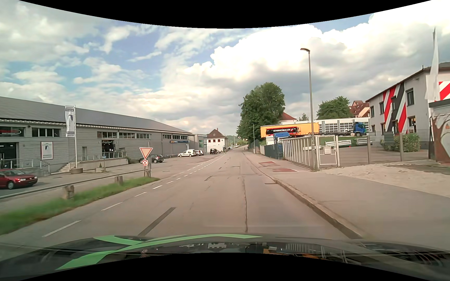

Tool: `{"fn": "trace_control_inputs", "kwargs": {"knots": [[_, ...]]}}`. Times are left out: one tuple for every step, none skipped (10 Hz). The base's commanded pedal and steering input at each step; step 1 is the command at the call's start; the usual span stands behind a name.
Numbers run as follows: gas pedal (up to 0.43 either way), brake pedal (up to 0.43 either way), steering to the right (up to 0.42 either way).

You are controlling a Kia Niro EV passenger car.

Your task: Follow the waypoints while adhering to traffic rules and regulations

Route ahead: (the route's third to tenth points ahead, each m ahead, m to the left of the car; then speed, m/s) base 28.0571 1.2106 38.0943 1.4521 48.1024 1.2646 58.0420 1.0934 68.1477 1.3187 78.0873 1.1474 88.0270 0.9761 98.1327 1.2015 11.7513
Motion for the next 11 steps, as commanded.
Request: {"fn": "trace_control_inputs", "kwargs": {"knots": [[0.118, 0.000, 0.001], [0.118, 0.000, 0.001], [0.110, 0.000, 0.000], [0.098, 0.000, -0.002], [0.098, 0.000, -0.005], [0.098, 0.000, -0.005], [0.098, 0.000, -0.005], [0.098, 0.000, -0.005], [0.098, 0.000, -0.005], [0.098, 0.000, -0.005], [0.098, 0.000, -0.005]]}}
